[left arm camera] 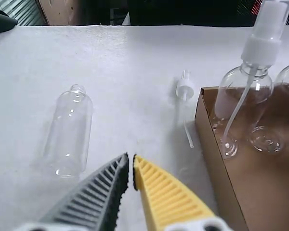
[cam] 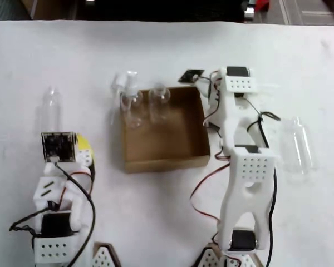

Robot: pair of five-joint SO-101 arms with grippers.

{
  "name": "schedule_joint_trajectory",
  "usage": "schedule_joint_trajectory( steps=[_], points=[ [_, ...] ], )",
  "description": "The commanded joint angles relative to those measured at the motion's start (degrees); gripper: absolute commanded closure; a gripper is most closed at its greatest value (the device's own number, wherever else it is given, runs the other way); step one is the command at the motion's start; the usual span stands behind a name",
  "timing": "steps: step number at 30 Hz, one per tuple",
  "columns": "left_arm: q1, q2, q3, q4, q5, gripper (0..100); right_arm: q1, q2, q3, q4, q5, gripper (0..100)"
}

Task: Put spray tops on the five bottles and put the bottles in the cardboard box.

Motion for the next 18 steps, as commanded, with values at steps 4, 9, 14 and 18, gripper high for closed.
schedule_joint_trajectory(
  steps=[4,9,14,18],
  points=[
    [1.01,-0.22,-3.87,0.35,0.18,98,2.51,-0.31,-1.32,-0.57,0.62,83.6],
    [1.01,-0.22,-3.87,0.35,0.18,98,2.59,-1.45,-2.37,3.3,2.55,76.9],
    [1.01,-0.22,-3.87,0.35,0.18,98,2.77,-1.54,-2.37,3.74,3.43,75.2],
    [1.01,-0.22,-3.87,0.35,0.18,98,2.86,-1.45,-2.29,3.74,3.52,76.9]
  ],
)
